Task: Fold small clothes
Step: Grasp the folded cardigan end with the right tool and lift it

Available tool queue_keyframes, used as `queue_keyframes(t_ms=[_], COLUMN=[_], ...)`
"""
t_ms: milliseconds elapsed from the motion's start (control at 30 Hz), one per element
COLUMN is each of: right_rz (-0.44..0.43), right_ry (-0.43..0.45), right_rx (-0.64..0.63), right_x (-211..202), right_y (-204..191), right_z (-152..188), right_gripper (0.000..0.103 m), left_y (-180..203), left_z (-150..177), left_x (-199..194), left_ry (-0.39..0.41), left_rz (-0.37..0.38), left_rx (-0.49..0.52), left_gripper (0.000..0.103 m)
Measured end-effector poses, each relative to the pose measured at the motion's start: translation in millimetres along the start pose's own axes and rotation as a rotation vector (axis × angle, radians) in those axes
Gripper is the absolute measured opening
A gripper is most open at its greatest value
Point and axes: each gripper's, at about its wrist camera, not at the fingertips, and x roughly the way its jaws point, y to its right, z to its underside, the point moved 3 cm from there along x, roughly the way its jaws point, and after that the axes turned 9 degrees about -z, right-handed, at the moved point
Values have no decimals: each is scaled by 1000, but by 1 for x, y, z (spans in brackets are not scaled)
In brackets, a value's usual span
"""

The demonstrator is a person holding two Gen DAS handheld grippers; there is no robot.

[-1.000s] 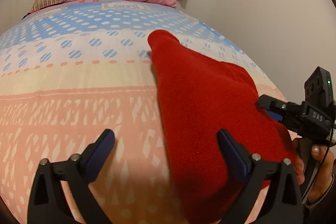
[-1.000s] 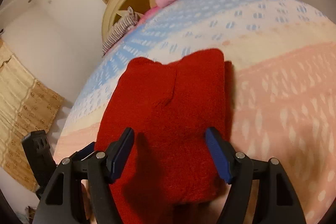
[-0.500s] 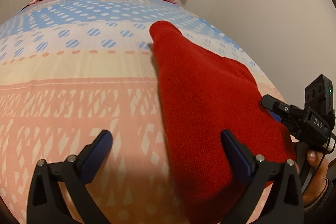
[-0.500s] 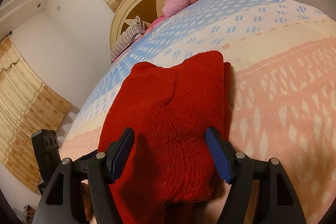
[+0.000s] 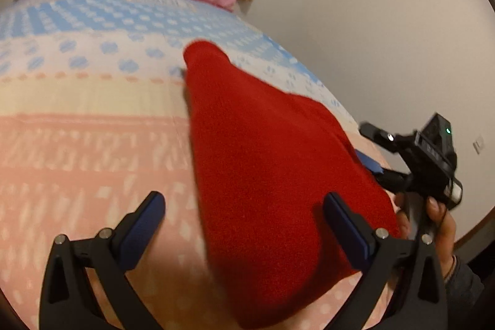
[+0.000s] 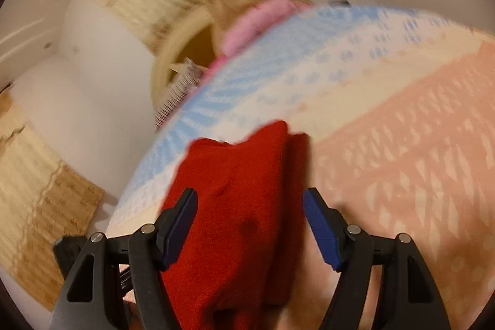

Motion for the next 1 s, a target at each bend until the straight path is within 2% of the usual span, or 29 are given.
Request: queue_keyframes(t_ms=[67, 167, 200, 267, 367, 433, 500, 533, 567, 633, 700, 833, 1000], right_rz=[9, 33, 56, 41, 6, -24, -57, -61, -64, -71, -101, -158, -213], right_ry=[-25, -126, -133, -120, -134, -148, -175, -193, -224, -241, -225, -197, -217], right_rx=[17, 61, 77, 94, 103, 96, 89, 78, 76, 93, 73, 52, 25], right_x=[9, 33, 37, 42, 52, 58, 68, 72, 78, 83, 78, 67, 71], right_y=[4, 16, 22, 27, 31, 31, 29, 27, 26, 27, 19, 0, -29], right_z=[-5, -11, -13, -19, -25, -26, -27, -26, -23, -21, -21, -19, -6], right_gripper=[71, 71, 71, 71, 71, 71, 70, 58, 35, 31, 30, 29, 29], left_y=[-3, -3, -3, -2, 3, 7, 10, 11, 12, 12, 12, 17, 9], left_z=[-1, 0, 1, 2, 2, 2, 3, 3, 3, 1, 1, 7, 20], left_x=[5, 6, 6, 6, 7, 9, 10, 9, 8, 4, -3, -26, -69], left_ry=[-27, -35, -35, -36, -40, -55, -62, -64, -68, -79, -87, -72, -30], left_rz=[12, 30, 34, 39, 57, 77, 77, 72, 70, 51, 40, -1, -40], left_rx=[-14, -16, -15, -14, -2, 10, 9, 4, 0, -18, -35, 2, 15], left_gripper=[103, 103, 103, 102, 90, 74, 70, 64, 60, 47, 44, 42, 41])
